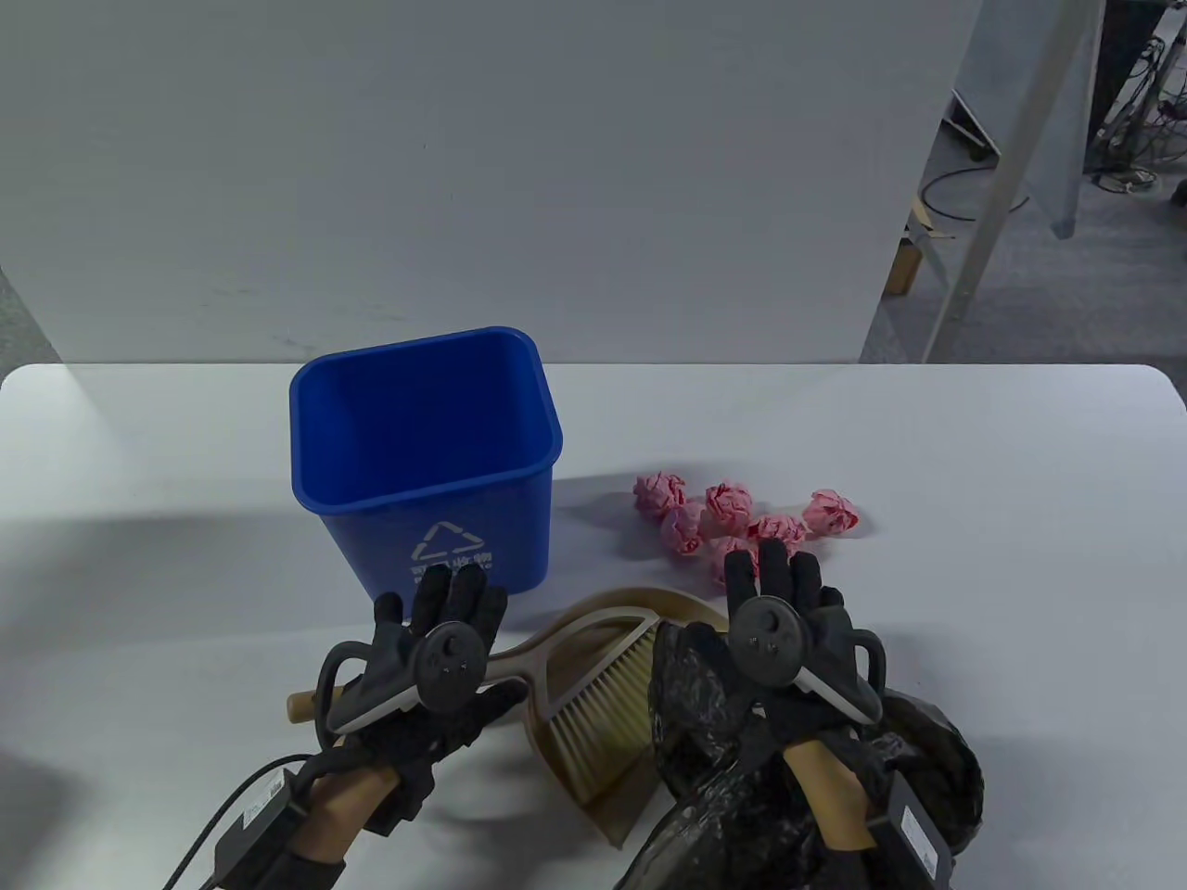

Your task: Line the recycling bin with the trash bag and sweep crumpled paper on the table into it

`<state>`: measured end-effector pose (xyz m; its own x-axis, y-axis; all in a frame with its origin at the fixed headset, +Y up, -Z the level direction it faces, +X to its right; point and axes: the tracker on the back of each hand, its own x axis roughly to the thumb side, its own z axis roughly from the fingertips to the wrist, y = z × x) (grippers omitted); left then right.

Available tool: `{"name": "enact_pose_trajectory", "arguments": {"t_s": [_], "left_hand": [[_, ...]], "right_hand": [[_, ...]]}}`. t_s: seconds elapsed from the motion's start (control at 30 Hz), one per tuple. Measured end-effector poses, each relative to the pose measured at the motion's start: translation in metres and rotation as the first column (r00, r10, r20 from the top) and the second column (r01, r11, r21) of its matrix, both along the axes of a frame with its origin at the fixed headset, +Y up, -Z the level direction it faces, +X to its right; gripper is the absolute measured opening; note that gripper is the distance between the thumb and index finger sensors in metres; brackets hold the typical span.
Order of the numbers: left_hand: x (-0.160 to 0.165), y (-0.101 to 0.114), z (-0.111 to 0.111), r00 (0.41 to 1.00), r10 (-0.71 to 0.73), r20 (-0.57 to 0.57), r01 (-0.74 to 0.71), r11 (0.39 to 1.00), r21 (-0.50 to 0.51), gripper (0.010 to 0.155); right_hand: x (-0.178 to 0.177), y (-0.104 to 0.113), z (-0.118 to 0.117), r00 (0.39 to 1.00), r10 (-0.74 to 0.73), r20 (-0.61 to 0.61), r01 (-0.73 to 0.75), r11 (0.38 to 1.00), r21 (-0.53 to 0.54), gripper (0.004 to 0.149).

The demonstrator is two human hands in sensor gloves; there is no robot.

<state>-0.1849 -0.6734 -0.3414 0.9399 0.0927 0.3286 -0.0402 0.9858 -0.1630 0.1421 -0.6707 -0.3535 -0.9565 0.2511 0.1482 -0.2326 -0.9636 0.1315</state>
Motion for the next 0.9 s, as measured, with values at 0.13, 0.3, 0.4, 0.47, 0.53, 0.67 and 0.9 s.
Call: {"name": "enact_pose_trajectory", "arguments": {"t_s": [0.13,0.3,0.4,0.47,0.53,0.67,0.9], "left_hand": [[0.0,0.001,0.001,1.0,-0.001,0.0,0.001,1.0,-0.008,0.091],[0.001,0.0,0.0,1.0,-0.006,0.003,0.006,1.0,-0.009,0.091],[0.002,-0.001,0.0,1.0,-0.009,0.003,0.009,1.0,-0.013,0.09],[0.002,-0.001,0.001,1.0,-0.011,0.003,0.011,1.0,-0.012,0.089],[0.002,0.0,0.0,1.0,-0.011,0.002,0.011,1.0,-0.009,0.089],[0.002,0.0,0.001,1.0,-0.002,0.0,0.002,1.0,0.003,0.088],[0.007,0.014,0.009,0.996,0.086,0.038,-0.088,0.994,0.059,0.086]], "right_hand": [[0.003,-0.031,-0.01,0.998,0.054,-0.009,-0.054,0.938,-0.343,0.093],[0.009,-0.071,-0.022,0.974,0.224,0.023,-0.174,0.813,-0.556,0.096],[0.01,-0.075,-0.029,0.941,0.336,0.031,-0.268,0.801,-0.535,0.088],[0.011,-0.071,-0.035,0.926,0.365,0.095,-0.286,0.844,-0.454,0.068],[0.016,-0.067,-0.037,0.928,0.352,0.123,-0.277,0.873,-0.402,0.046],[0.032,-0.057,-0.037,0.979,0.144,0.144,-0.09,0.94,-0.328,0.039],[0.043,0.007,-0.013,0.967,-0.234,0.105,0.21,0.958,0.197,0.038]]}}
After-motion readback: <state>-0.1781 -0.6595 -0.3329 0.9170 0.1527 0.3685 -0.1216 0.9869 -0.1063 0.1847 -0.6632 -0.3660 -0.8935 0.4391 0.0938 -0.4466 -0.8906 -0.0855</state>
